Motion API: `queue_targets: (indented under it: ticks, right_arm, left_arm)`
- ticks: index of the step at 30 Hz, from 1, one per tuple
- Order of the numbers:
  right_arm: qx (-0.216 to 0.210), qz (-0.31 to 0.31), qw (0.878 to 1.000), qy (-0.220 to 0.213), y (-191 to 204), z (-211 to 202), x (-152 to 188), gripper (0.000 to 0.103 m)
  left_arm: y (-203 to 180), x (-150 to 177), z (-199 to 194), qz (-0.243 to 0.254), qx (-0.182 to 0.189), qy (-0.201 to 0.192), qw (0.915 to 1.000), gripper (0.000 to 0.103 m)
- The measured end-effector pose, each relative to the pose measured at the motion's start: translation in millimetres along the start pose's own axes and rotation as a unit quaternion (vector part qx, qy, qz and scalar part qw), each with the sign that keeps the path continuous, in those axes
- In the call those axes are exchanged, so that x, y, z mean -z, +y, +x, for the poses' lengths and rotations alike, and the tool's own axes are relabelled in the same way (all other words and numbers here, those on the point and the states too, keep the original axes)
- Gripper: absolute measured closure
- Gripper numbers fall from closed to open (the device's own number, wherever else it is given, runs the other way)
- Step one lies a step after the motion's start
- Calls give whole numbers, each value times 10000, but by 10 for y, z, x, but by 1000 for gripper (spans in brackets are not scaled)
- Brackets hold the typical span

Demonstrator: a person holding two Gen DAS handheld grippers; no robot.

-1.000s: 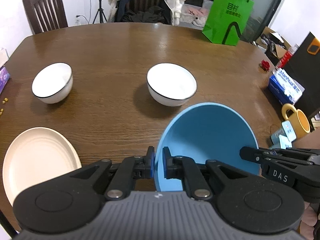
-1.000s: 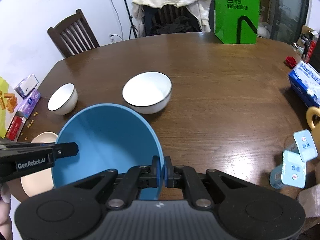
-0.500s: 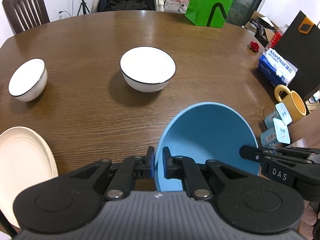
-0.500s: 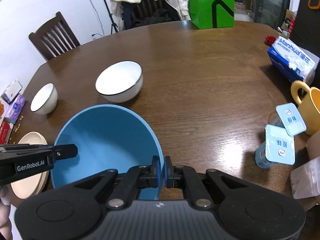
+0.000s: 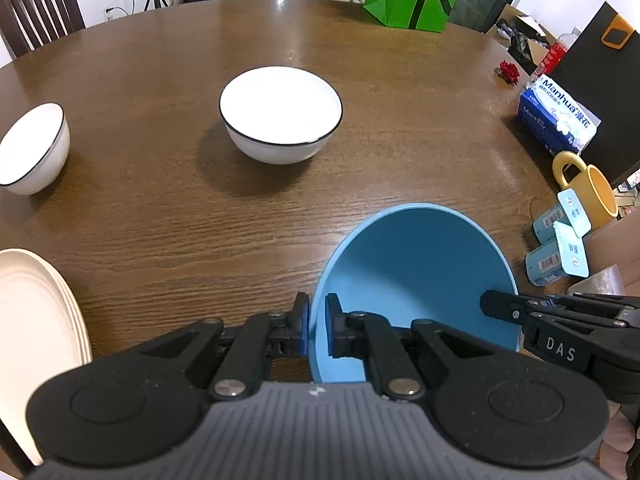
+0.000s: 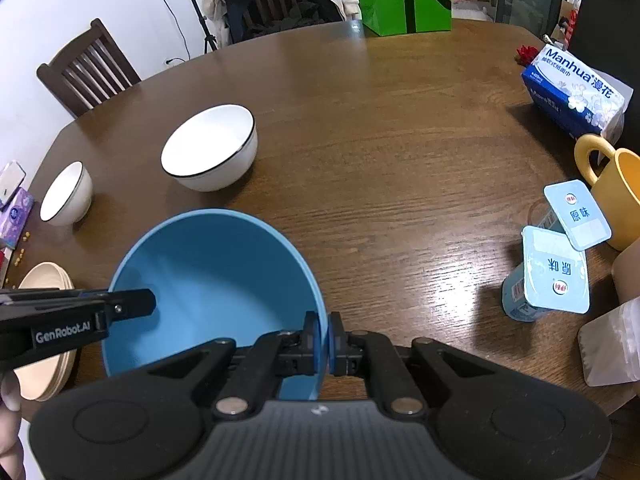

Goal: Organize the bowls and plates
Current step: 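Lift the gripped blue bowl and carry it across the table toward the yellow mug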

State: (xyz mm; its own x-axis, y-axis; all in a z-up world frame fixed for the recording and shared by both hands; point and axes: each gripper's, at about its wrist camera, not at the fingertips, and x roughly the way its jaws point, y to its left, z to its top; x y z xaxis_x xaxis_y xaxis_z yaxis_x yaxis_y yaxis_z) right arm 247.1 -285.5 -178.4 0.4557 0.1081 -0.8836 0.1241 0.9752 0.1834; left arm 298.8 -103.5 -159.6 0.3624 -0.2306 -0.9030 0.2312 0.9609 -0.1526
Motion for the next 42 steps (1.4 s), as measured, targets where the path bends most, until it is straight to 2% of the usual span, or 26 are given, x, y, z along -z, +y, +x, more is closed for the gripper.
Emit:
queue_targets:
  ticks: [12,25,42]
  right_arm:
    - [92,159,9996,228,-125,135,59,98]
    - [110,191,9991,364,-157,237,61,98]
    - [157,109,9992,338,-154,319,-39,98]
  left_arm:
    - [-68,58,216,30,64,299,9995,94]
    - [-82,77,295,25,39,400,9992,94]
    - [-71,-18,378,40,26,425,9991,94]
